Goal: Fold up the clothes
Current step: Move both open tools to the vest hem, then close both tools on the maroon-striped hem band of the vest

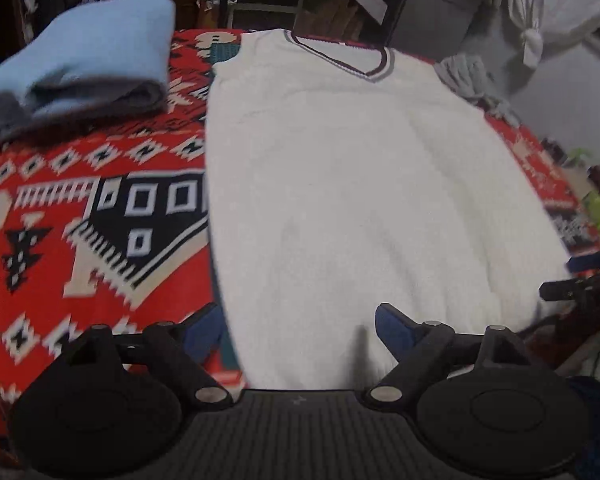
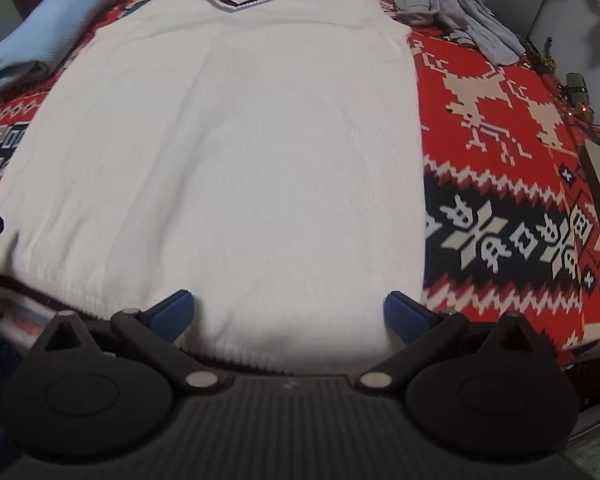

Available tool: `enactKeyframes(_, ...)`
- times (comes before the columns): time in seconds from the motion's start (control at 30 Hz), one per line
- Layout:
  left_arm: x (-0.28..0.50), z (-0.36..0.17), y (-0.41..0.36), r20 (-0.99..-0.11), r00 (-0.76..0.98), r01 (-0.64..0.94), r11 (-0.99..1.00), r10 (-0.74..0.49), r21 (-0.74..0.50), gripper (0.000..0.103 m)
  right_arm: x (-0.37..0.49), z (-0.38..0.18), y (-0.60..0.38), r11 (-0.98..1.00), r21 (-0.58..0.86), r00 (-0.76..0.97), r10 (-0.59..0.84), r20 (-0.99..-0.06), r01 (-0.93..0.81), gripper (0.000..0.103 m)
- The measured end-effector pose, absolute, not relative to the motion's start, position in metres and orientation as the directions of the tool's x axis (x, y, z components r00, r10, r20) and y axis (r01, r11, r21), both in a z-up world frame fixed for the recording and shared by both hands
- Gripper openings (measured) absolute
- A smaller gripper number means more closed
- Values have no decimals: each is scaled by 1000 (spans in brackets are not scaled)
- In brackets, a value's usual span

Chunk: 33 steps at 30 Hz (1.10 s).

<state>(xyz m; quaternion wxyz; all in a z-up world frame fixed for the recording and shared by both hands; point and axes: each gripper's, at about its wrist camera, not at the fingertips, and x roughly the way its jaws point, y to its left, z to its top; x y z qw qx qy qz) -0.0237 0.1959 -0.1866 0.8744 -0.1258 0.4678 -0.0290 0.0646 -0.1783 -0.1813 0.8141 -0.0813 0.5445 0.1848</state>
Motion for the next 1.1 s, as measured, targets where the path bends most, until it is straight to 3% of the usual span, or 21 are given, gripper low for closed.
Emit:
enactKeyframes(0.33, -67, -211, 256, -640, 634, -133, 755, -433, -642, 75, 30, -170, -244, 892, 393, 422, 452, -786, -222, 102)
enactKeyframes(0.43, -70, -219, 262, -579, 632, -122, 672, -515, -731, 68, 31, -176, -262, 867, 470, 418, 494, -762, -167, 102)
enactKeyframes(0.6, -64, -237, 256, -606, 591, -150, 666, -532, -731, 68, 28, -190, -283, 827, 551, 429, 541, -723, -113, 102)
enactKeyframes(1.0, -51, -214, 224, -512, 605, -7, 639, -610, -769, 68, 31, -212, -310, 776, 630, 425, 582, -693, -35, 102)
enactKeyframes(1.1, -42, -222, 220, -554, 583, -34, 663, -595, -748, 66, 32, -221, -328, 773, 634, 450, 560, -696, 17, 102)
